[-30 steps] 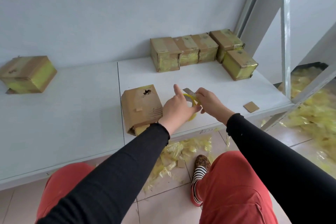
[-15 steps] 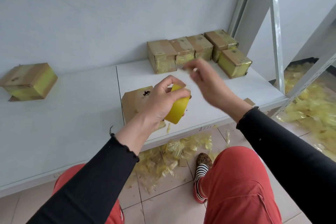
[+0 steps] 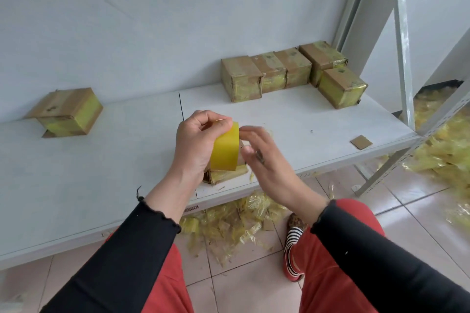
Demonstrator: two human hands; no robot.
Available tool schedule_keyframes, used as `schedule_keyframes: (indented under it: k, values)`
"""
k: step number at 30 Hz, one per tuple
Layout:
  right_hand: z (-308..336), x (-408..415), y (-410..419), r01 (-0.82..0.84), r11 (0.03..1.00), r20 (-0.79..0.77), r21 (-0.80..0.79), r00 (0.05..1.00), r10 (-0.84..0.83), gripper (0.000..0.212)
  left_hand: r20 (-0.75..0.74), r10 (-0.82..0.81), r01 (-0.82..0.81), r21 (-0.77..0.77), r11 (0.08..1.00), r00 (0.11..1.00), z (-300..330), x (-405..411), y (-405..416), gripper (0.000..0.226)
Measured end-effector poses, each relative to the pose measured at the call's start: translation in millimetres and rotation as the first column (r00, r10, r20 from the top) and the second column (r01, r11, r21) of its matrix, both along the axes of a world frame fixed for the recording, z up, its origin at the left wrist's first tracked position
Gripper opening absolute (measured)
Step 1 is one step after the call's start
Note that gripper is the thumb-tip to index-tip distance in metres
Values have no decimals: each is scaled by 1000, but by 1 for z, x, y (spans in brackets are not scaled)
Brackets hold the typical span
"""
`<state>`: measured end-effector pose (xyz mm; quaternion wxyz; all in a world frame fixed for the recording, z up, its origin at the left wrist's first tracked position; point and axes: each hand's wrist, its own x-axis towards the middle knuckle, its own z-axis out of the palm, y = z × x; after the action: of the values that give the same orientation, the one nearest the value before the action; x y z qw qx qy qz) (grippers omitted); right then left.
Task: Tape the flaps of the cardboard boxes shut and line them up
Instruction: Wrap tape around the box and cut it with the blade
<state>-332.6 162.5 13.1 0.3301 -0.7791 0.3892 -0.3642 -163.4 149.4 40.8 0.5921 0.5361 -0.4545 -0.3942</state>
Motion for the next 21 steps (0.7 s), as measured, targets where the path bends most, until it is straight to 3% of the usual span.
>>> schedule_keyframes:
  k: [3, 6, 8, 13, 18, 21]
  values:
    - [-6, 13, 18, -110, 993, -39, 49, 993, 112, 66, -82, -9, 16, 78, 997, 997, -2, 10, -5, 26]
    - [-6, 20, 23, -103, 980, 114, 172, 990, 84, 37, -166, -25, 56, 186, 981, 986, -4, 17, -12, 25]
    - [-3, 21, 22, -50, 953, 202, 298, 979, -12, 36, -96, -29, 50, 216, 975, 995, -4, 24, -25, 19]
    - [-10, 13, 20, 29, 831, 221, 555, 958, -181, 26, -57, 9, 2, 202, 979, 998, 0, 28, -72, 15]
    - [-27, 1, 26, 119, 799, 37, 589, 984, -174, 41, -21, 98, -91, 227, 970, 995, -11, 38, -117, 13]
    - [-43, -2, 32, 213, 770, -40, 602, 970, -238, 49, 79, 32, -51, 254, 966, 996, -23, 47, -139, 15]
